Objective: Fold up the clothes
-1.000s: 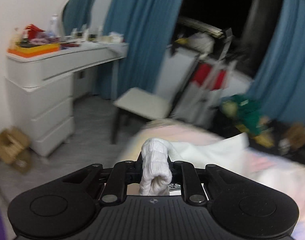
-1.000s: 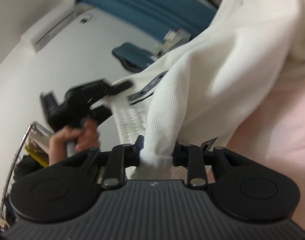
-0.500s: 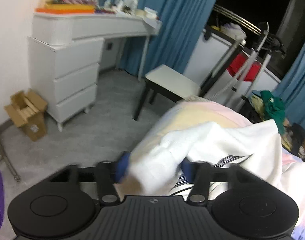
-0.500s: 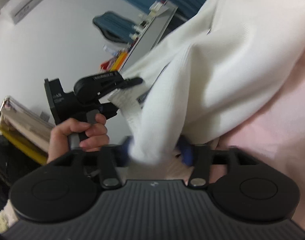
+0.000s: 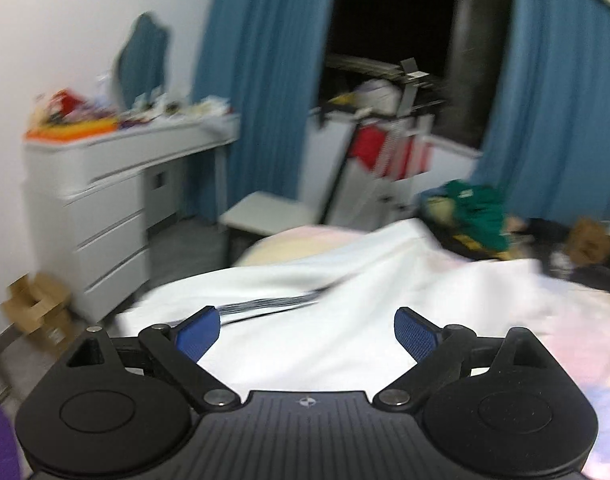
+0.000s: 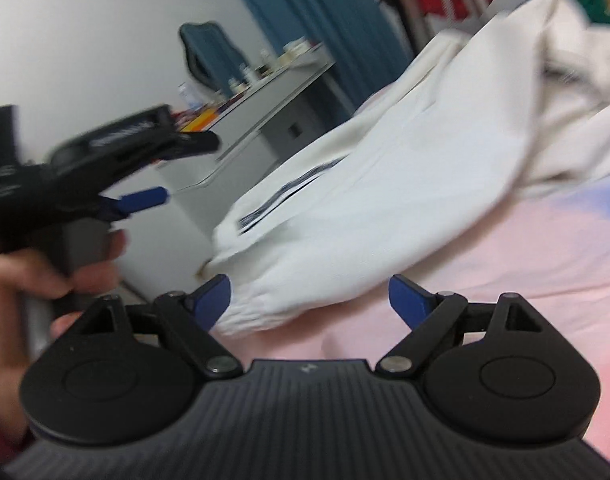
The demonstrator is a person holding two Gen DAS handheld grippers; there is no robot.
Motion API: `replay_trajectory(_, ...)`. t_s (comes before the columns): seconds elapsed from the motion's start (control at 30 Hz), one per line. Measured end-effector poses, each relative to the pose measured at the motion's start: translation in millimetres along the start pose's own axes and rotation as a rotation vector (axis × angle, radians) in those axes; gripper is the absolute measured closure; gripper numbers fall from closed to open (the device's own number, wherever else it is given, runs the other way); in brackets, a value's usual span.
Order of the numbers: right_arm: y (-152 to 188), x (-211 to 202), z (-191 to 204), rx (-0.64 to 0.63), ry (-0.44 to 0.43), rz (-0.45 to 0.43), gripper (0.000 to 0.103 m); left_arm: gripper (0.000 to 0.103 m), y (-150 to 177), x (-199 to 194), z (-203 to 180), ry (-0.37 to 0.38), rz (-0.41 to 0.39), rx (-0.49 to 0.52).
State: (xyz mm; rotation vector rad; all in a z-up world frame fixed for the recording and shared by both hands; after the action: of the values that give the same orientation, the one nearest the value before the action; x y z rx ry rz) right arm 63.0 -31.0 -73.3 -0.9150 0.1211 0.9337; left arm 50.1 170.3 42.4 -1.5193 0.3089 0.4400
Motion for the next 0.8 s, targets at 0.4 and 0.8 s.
replay_trajectory(0.4, -74, -125, -83, -0.19, 0.285, -0.32, 0.015, 0.008, 32, -34, -174, 0.175, -0.102, 0.155)
replay_trajectory(0.8, -58, -124, -120, -0.147, 0.296, -0.376, 0.015, 0.007, 69, 1, -185, 0.151, -0.076, 0.218)
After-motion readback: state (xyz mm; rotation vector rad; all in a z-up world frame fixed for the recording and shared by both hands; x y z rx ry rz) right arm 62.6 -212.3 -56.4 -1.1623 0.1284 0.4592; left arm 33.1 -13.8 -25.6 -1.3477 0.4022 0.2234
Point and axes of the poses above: each gripper's, at about its wrist camera, not at the fingertips, and x roughly the way its jaws point, z to its left, y to its underside, the point moved 3 cm from there along x, roughly the way its jaws point, and after that the axes turned 11 degrees about x, right-handed, at the moved point
